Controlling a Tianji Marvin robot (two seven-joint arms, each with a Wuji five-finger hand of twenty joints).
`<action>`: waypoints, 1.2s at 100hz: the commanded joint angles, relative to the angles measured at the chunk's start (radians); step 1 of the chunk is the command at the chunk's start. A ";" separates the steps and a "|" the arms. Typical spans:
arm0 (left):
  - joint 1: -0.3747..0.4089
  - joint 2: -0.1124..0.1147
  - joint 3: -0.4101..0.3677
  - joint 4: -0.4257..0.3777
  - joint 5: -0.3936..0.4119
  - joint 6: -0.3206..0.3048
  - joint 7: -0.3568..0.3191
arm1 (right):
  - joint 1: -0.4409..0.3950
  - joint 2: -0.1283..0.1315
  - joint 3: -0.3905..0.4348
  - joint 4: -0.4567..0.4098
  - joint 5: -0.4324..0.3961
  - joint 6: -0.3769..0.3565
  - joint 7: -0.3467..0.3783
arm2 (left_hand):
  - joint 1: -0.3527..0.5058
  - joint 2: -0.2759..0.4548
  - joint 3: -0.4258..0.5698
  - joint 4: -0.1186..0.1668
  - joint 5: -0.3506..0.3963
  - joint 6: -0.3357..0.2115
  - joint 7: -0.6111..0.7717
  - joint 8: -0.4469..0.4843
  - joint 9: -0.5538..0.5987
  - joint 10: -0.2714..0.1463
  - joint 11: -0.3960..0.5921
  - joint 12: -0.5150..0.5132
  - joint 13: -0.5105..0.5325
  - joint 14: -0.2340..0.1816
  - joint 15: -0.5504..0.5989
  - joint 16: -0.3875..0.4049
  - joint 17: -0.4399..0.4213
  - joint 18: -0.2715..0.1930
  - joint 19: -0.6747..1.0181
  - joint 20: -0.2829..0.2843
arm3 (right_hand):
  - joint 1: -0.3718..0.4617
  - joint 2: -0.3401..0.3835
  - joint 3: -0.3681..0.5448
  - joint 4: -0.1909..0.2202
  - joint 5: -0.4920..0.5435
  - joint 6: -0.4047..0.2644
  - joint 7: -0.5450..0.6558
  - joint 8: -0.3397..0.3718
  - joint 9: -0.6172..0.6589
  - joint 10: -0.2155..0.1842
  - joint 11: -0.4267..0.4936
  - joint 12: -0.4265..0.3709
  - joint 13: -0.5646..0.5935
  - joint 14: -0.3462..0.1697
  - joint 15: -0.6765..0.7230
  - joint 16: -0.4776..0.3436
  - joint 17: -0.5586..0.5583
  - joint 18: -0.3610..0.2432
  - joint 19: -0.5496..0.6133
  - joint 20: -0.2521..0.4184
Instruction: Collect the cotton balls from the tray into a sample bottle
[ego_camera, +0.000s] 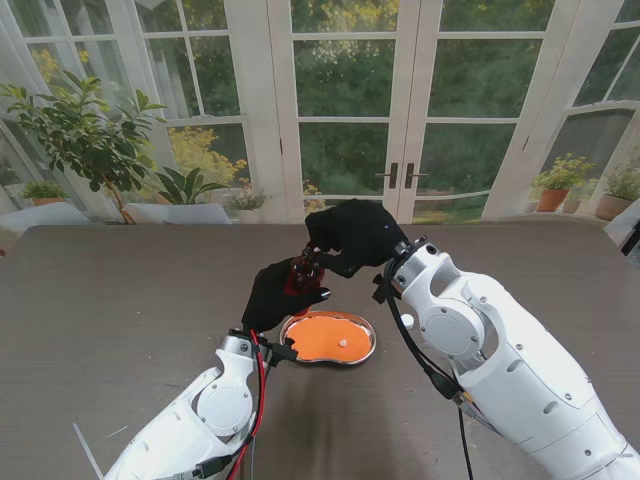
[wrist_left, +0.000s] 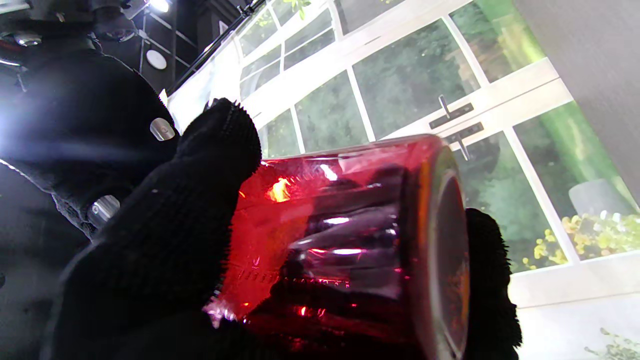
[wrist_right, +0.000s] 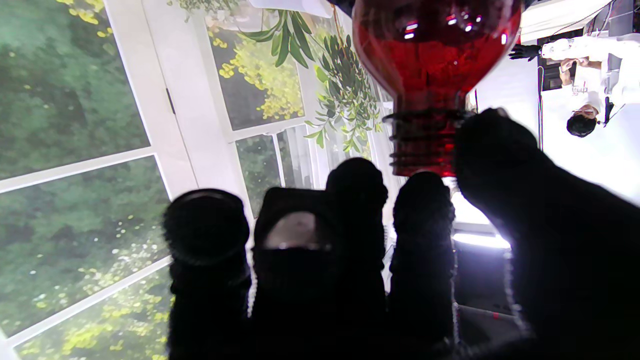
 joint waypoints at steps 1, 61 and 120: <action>-0.001 -0.007 -0.001 -0.010 -0.001 0.000 -0.015 | -0.006 -0.002 -0.005 0.001 0.001 -0.012 0.026 | 0.159 0.223 0.292 -0.017 0.178 -0.367 0.121 0.011 0.085 -0.181 0.019 -0.003 0.021 -0.071 0.014 -0.001 -0.009 -0.065 0.043 0.007 | -0.006 0.001 0.016 -0.012 -0.051 0.006 -0.028 -0.003 -0.011 -0.007 0.007 -0.008 0.021 -0.047 0.028 0.007 0.004 -0.027 0.038 0.022; 0.000 -0.009 -0.004 -0.011 -0.007 -0.005 -0.012 | -0.014 0.010 0.004 0.001 -0.014 -0.061 0.058 | 0.159 0.223 0.291 -0.018 0.177 -0.365 0.121 0.009 0.086 -0.179 0.020 -0.005 0.022 -0.068 0.013 -0.002 -0.006 -0.063 0.043 0.007 | 0.010 -0.033 0.036 -0.014 -0.017 -0.036 -0.039 -0.002 -0.002 -0.010 0.018 -0.011 0.020 -0.042 0.035 0.009 -0.003 -0.020 0.042 0.026; -0.001 -0.011 -0.003 -0.009 -0.007 -0.004 -0.007 | -0.024 0.014 0.027 0.008 -0.036 -0.097 0.052 | 0.157 0.221 0.294 -0.019 0.179 -0.363 0.123 0.009 0.088 -0.179 0.022 -0.006 0.026 -0.071 0.015 -0.001 -0.004 -0.062 0.044 0.007 | -0.009 -0.045 -0.013 -0.048 -0.063 -0.115 -0.165 -0.039 -0.055 -0.015 -0.035 -0.030 0.019 -0.026 -0.004 -0.008 -0.044 -0.006 0.040 0.041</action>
